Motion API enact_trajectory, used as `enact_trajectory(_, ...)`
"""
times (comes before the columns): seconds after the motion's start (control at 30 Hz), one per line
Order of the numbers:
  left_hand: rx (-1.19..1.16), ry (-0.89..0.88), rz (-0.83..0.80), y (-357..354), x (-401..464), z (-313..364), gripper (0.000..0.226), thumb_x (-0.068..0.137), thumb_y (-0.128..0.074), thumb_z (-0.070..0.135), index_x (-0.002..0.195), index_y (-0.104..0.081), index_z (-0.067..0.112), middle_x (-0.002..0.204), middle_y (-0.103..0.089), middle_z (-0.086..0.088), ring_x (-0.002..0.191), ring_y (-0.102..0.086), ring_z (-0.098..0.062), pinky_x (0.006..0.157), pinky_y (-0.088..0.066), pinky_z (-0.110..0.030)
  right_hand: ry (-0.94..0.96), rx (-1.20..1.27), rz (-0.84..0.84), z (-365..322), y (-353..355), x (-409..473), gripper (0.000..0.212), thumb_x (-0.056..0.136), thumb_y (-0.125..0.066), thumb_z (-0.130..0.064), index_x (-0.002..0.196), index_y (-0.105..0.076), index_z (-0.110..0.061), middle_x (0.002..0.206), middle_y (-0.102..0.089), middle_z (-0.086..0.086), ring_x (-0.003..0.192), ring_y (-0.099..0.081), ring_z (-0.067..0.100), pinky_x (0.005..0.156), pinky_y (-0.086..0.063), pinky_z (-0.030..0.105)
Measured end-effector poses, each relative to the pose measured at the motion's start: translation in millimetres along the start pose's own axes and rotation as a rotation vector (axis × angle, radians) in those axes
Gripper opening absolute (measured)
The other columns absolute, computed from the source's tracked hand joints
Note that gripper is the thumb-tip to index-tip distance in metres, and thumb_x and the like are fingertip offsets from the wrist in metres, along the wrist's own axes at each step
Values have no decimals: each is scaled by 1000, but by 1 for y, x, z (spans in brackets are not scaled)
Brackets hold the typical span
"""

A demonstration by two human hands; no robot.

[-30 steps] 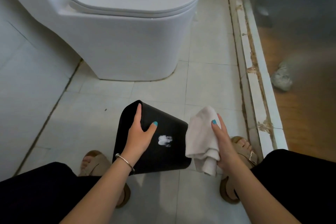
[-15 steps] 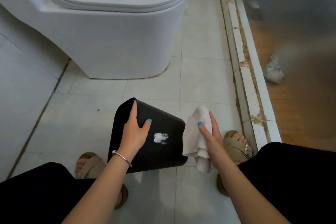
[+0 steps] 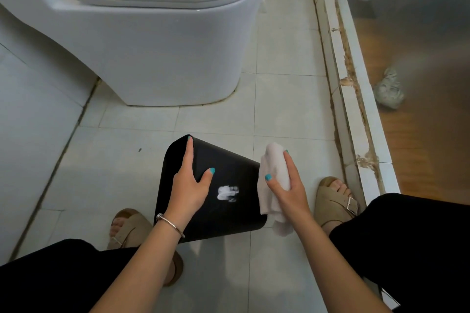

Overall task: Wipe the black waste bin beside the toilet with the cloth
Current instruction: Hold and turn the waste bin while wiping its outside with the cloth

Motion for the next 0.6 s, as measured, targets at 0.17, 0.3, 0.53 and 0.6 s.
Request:
enact_trajectory(0.17,-42,-15,-11,-6,0,3,83,91,-61,15,149,-8,42,146,-35,8,91,-46,16,65,-37,7,-2,-147,-75,10,-11,-4,74,91,-58,-47,131,-2,-75,135,-27,-25,110,-42,9,85,-41,25)
enact_trajectory(0.3,-39,-18,-6,-8,1,5,83,91,-61,15,149,-8,43,146,-37,5,91,-48,11,64,-37,6,-40,-127,-56,16,-17,-9,73,92,-57,-46,126,0,-78,132,-28,-23,105,-44,9,79,-43,19)
enact_trajectory(0.53,-64,-32,63,-22,-3,16,82,89,-63,9,150,-15,36,123,-40,20,76,-47,28,63,-34,8,-69,-99,-128,18,-28,-15,63,96,-54,-32,143,-20,-55,125,-38,-13,100,-46,6,69,-39,8)
enact_trajectory(0.6,-67,-27,68,-22,-3,16,82,88,-63,8,150,-16,36,117,-40,23,69,-45,31,61,-34,7,-97,-63,-136,19,-28,-16,61,97,-53,-31,145,-20,-52,132,-34,-17,107,-44,9,69,-38,6)
Point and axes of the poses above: each hand's wrist, its own x-axis towards the middle knuckle, its own y-axis out of the back of the hand, z = x × y, the point moved 9 cm from there along x, towards the middle knuckle
